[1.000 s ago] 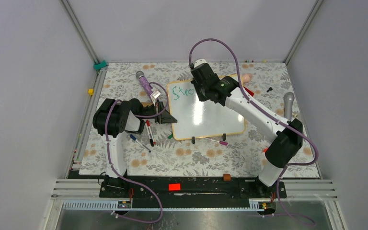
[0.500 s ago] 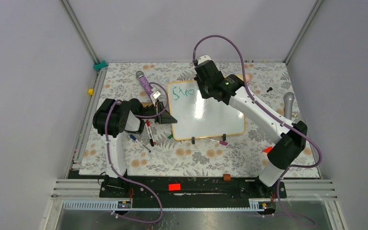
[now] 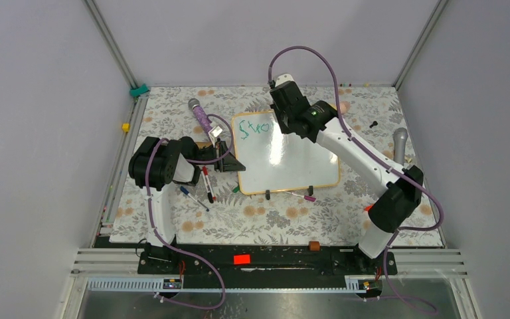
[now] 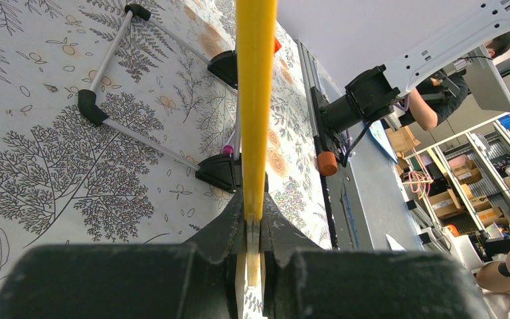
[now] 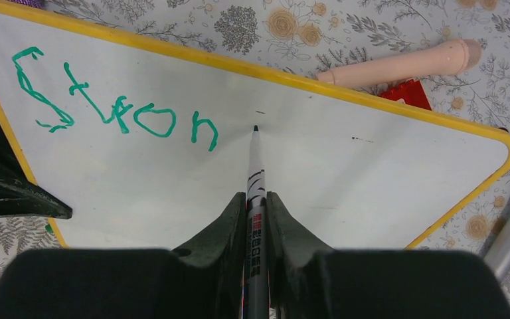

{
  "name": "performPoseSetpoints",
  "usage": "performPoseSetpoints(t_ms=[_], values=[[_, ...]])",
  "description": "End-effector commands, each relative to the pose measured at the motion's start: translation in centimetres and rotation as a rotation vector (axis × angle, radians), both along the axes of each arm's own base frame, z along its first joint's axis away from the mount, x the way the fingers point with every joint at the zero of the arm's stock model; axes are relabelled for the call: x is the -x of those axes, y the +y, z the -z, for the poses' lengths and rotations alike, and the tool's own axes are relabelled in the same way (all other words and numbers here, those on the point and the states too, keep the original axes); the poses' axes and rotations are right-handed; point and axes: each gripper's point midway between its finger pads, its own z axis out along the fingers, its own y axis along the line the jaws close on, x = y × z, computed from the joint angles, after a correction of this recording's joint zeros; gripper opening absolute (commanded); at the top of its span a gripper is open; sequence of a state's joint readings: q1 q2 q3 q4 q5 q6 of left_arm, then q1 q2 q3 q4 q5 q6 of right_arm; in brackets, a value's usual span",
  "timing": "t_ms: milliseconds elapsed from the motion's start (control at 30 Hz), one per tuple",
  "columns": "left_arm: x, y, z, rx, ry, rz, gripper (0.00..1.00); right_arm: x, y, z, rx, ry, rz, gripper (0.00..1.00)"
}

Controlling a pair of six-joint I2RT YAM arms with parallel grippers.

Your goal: Write a sentence on the whiteboard

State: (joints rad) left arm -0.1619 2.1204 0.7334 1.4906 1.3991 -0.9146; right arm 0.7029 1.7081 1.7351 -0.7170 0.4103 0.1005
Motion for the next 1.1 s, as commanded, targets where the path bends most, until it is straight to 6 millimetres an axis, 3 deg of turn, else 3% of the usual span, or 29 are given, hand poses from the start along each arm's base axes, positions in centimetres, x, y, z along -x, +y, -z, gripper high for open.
performPoseSetpoints(t_ms=[0,267,567,833,1067], values=[[0.6,0.3,0.0,-0.005,0.013,0.029,0.0,-1.1,-0.3,-1.2,0.011,-0.039,0.023,0.0],[0.6,0.2,0.1,-0.005,0.015,0.028,0.0,-1.3,0.5,-0.8,-0.003,-0.02,-0.004,0.0],[0.5,0.2,0.1,-0.005,0.015,0.028,0.0,-0.1,0.6,0.8,-0.011,0.03,-0.033,0.0],[0.5,0.2,0.1,-0.005,0.016,0.026,0.0,0.6,-0.1,1.4,-0.003,0.041,-0.028,0.0],[0.6,0.3,0.1,-0.005,0.015,0.028,0.0,0.1,-1.4,0.6,0.043,0.0,0.024,0.0]])
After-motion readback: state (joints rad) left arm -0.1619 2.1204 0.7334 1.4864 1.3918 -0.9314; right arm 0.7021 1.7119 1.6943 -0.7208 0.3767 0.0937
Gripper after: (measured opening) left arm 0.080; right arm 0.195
